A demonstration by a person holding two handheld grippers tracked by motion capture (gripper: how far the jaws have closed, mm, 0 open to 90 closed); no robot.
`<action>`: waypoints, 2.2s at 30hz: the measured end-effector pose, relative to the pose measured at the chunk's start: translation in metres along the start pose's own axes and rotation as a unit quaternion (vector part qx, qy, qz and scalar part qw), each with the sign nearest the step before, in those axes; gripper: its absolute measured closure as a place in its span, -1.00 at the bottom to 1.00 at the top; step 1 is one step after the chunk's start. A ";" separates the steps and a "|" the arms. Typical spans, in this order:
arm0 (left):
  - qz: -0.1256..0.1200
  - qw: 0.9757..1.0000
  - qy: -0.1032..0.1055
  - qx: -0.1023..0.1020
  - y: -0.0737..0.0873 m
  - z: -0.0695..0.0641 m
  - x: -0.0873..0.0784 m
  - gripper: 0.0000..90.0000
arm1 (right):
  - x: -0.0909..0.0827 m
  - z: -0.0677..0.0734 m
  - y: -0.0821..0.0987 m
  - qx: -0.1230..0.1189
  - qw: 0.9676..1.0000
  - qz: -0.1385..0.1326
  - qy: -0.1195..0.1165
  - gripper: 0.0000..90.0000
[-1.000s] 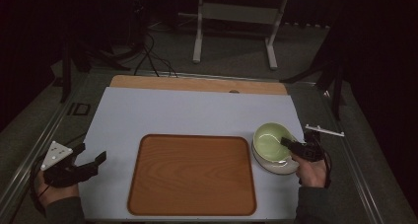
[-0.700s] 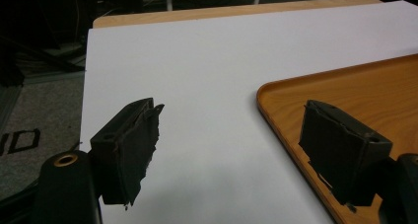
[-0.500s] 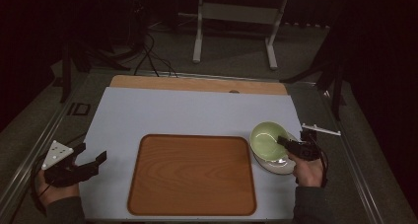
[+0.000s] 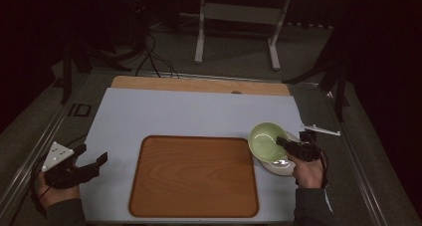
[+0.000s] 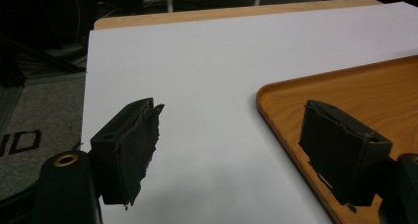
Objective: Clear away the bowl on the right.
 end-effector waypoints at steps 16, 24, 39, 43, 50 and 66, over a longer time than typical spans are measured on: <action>-0.002 1.000 0.001 -0.002 -0.001 0.001 0.000 -0.51 | 0.005 0.017 0.001 -0.012 1.000 0.005 -0.017 0.85; -0.002 1.000 -0.002 -0.004 0.000 0.001 -0.001 -0.51 | 0.009 0.025 0.003 -0.023 0.999 0.014 -0.026 0.85; -0.003 1.000 -0.004 -0.007 0.000 0.002 -0.001 -0.52 | 0.018 0.040 0.009 -0.036 0.998 0.028 -0.043 0.85; -0.003 1.000 -0.004 -0.006 0.000 0.002 -0.001 -0.52 | 0.020 0.045 0.010 -0.040 0.997 0.031 -0.050 0.85; -0.003 1.000 -0.004 -0.006 0.000 0.002 -0.001 -0.52 | 0.025 0.055 0.014 -0.049 0.996 0.040 -0.061 0.85; -0.003 1.000 -0.004 -0.006 0.000 0.002 -0.001 -0.52 | 0.034 0.077 0.022 -0.068 0.993 0.054 -0.081 0.85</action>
Point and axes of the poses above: each handheld gripper's, and its own axes: x roughly forward along the jaws, y roughly out of its underside, z roughly to its left, the point moved 3 cm from there along x, roughly forward along the jaws, and after that the axes turned 8 degrees about -z, right-handed, at the moved point
